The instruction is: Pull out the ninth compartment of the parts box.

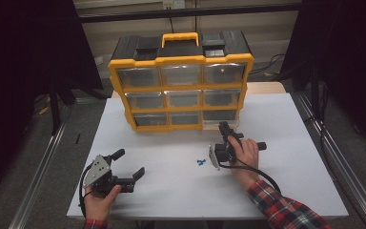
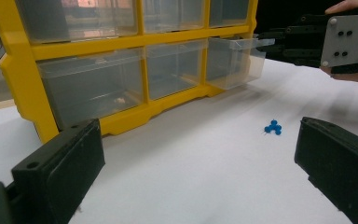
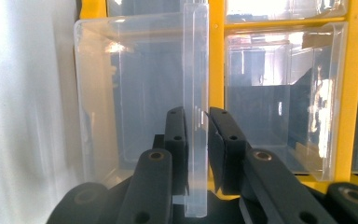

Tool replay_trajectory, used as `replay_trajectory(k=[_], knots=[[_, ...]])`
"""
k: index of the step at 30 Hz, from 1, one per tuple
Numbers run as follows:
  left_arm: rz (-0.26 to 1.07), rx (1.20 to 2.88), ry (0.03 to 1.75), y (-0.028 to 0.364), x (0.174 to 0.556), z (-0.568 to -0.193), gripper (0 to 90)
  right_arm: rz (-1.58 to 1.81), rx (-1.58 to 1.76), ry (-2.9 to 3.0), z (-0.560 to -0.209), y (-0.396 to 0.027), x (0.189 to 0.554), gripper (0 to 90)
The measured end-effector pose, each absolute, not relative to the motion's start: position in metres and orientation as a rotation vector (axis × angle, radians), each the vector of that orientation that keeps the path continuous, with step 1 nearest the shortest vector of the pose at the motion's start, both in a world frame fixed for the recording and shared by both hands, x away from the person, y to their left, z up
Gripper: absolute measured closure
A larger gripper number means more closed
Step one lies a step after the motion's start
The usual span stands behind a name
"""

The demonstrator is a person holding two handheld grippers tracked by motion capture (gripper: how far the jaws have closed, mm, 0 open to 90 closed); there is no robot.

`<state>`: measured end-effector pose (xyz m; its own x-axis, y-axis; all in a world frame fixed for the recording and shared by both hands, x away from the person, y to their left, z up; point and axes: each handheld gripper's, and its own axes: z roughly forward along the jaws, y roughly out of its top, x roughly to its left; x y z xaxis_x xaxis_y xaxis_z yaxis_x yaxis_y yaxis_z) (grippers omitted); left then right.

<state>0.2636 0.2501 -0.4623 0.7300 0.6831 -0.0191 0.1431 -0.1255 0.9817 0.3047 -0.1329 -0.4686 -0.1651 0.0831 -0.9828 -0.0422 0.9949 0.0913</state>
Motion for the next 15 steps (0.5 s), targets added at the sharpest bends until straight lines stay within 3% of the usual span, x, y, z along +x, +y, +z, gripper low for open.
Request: replay_trajectory(k=[8,15], knots=[[0.525,1.661,0.67,0.2497,0.2638,-0.4625,1.3,0.121,-0.021,1.738,-0.4667,-0.1307,0.2993,83.3],[0.519,1.661,0.662,0.2494,0.2643,-0.4627,1.3,0.136,-0.007,1.738,-0.4652,-0.131,0.2996,80.3]])
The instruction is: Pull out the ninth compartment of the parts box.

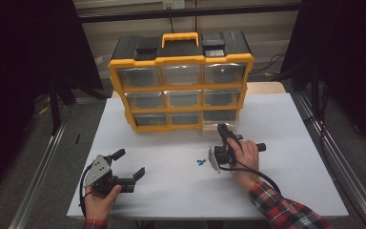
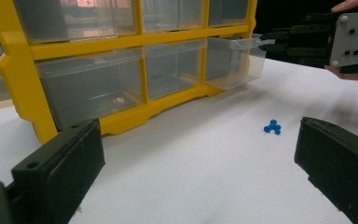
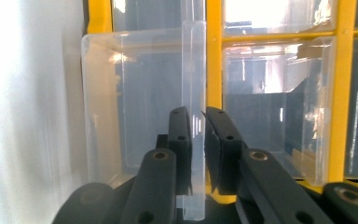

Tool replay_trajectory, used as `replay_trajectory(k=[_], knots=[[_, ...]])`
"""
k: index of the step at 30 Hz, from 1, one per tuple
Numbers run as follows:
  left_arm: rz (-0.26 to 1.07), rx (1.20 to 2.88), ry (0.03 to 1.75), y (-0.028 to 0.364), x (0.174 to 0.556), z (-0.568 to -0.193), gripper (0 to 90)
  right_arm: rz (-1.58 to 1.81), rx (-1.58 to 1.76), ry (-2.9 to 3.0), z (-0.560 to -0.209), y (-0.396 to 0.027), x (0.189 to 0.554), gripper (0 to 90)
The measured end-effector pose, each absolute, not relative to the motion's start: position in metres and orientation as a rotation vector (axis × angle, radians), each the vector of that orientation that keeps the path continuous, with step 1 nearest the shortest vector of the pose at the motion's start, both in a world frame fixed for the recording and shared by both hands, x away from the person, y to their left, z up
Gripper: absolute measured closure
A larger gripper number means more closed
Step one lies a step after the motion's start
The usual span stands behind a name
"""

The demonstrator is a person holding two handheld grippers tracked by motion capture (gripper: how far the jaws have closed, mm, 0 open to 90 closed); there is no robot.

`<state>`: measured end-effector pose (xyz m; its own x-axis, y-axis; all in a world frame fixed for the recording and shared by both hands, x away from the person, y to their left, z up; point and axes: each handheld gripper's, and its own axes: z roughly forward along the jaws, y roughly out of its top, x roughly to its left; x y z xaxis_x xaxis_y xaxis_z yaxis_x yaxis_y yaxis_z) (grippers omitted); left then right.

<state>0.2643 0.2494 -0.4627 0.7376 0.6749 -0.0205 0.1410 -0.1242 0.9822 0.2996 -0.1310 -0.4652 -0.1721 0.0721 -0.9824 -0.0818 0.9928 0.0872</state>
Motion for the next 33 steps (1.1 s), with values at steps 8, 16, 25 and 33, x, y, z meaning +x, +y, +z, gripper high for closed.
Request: replay_trajectory(k=[8,16,25,33], knots=[[0.525,1.669,0.657,0.25,0.265,-0.463,1.4,0.122,0.002,1.748,-0.466,-0.132,0.303,74.5],[0.525,1.672,0.654,0.25,0.265,-0.463,1.4,0.104,0.042,1.759,-0.469,-0.134,0.311,72.2],[0.523,1.666,0.659,0.25,0.265,-0.463,1.5,0.1,-0.016,1.764,-0.463,-0.134,0.313,77.8],[0.525,1.659,0.664,0.25,0.264,-0.463,1.5,0.117,-0.018,1.757,-0.465,-0.135,0.306,78.1]])
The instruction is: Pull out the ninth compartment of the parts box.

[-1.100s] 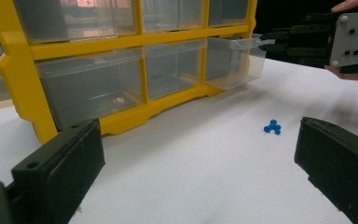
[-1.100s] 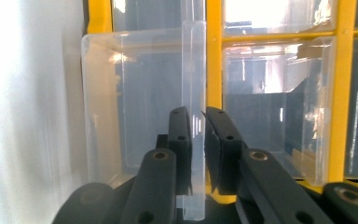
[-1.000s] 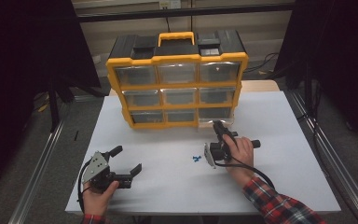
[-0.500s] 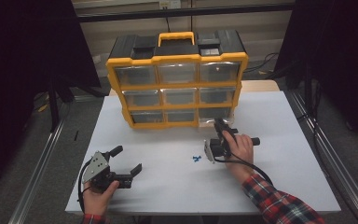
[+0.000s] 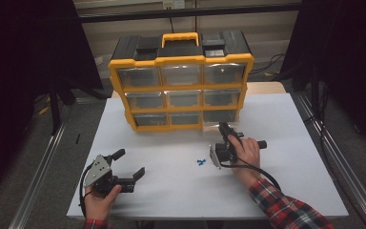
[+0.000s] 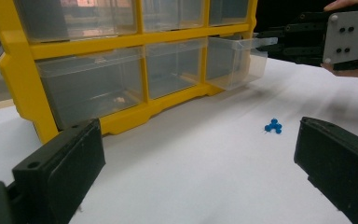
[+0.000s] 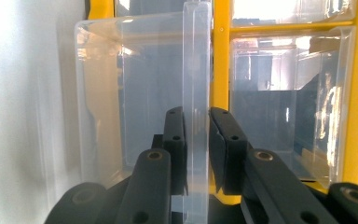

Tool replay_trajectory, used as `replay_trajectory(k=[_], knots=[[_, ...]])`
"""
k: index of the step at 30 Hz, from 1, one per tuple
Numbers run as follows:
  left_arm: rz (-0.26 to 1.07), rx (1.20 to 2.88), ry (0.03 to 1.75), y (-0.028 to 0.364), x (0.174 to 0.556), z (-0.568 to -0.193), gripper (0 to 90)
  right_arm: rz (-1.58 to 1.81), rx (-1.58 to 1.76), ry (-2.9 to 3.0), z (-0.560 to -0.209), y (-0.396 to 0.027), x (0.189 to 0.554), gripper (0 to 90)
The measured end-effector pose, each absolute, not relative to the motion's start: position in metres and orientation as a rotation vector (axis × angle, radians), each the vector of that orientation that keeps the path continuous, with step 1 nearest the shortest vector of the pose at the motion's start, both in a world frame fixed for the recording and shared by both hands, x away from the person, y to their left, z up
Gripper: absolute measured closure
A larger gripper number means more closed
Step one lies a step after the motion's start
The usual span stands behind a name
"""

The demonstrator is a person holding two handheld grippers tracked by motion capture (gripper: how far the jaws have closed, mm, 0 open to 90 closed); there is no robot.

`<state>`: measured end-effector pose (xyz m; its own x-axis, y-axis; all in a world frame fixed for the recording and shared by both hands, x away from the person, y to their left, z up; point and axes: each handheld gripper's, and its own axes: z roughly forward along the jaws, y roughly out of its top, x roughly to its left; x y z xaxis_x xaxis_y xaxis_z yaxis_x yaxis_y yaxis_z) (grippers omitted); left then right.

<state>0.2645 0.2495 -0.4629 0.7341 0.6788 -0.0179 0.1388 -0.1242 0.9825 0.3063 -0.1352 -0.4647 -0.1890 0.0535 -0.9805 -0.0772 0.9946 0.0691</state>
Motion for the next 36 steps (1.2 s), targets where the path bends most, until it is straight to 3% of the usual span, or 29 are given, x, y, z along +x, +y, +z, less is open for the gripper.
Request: replay_trajectory(k=[36], knots=[[0.538,1.663,0.674,0.25,0.263,-0.462,1.5,0.149,-0.09,1.759,-0.464,-0.14,0.281,78.1]])
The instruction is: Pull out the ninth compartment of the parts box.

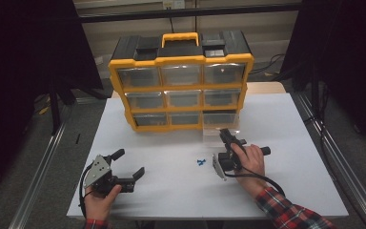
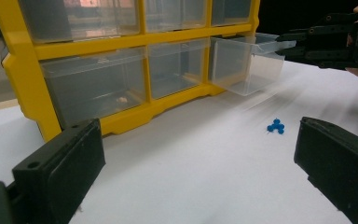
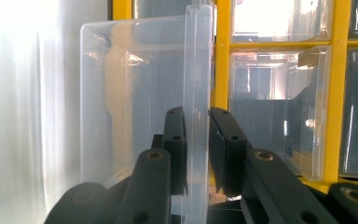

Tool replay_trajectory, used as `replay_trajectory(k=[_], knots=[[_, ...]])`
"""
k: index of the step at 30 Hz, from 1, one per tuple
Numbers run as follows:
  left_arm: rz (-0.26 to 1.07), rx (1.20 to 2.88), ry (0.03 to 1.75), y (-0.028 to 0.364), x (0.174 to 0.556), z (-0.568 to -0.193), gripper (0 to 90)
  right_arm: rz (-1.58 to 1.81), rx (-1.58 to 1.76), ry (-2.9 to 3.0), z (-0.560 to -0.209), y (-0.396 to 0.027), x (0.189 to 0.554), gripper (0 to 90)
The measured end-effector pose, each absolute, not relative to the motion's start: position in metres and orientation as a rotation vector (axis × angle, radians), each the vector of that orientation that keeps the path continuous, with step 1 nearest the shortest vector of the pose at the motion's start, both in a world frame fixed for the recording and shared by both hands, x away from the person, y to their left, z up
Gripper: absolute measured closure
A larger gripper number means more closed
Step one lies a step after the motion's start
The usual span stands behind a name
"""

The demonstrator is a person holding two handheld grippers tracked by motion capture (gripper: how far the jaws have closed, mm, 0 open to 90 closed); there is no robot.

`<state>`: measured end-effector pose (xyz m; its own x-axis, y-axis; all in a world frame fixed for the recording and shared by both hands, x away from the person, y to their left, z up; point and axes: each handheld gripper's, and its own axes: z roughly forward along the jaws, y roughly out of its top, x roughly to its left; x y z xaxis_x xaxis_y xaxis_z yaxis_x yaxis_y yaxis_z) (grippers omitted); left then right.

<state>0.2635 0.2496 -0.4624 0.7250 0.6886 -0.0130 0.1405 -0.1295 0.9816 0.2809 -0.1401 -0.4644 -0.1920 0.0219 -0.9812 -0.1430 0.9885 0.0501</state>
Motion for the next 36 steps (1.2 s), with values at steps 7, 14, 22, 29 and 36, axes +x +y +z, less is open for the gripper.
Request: replay_trajectory(k=[7,14,22,29,36], knots=[[0.533,1.66,0.675,0.2492,0.2636,-0.4627,1.5,0.146,-0.111,1.755,-0.4646,-0.1404,0.2794,78.1],[0.539,1.67,0.663,0.2502,0.2643,-0.4627,1.5,0.154,-0.099,1.757,-0.4653,-0.1417,0.2779,78.1],[0.538,1.67,0.662,0.2501,0.2643,-0.4627,1.5,0.162,-0.106,1.762,-0.4648,-0.1432,0.2767,77.9],[0.538,1.668,0.664,0.2499,0.2642,-0.4627,1.5,0.158,-0.126,1.766,-0.4636,-0.1441,0.2763,77.8],[0.546,1.675,0.668,0.2501,0.2639,-0.4623,1.5,0.187,-0.108,1.772,-0.4645,-0.1445,0.2759,77.6]])
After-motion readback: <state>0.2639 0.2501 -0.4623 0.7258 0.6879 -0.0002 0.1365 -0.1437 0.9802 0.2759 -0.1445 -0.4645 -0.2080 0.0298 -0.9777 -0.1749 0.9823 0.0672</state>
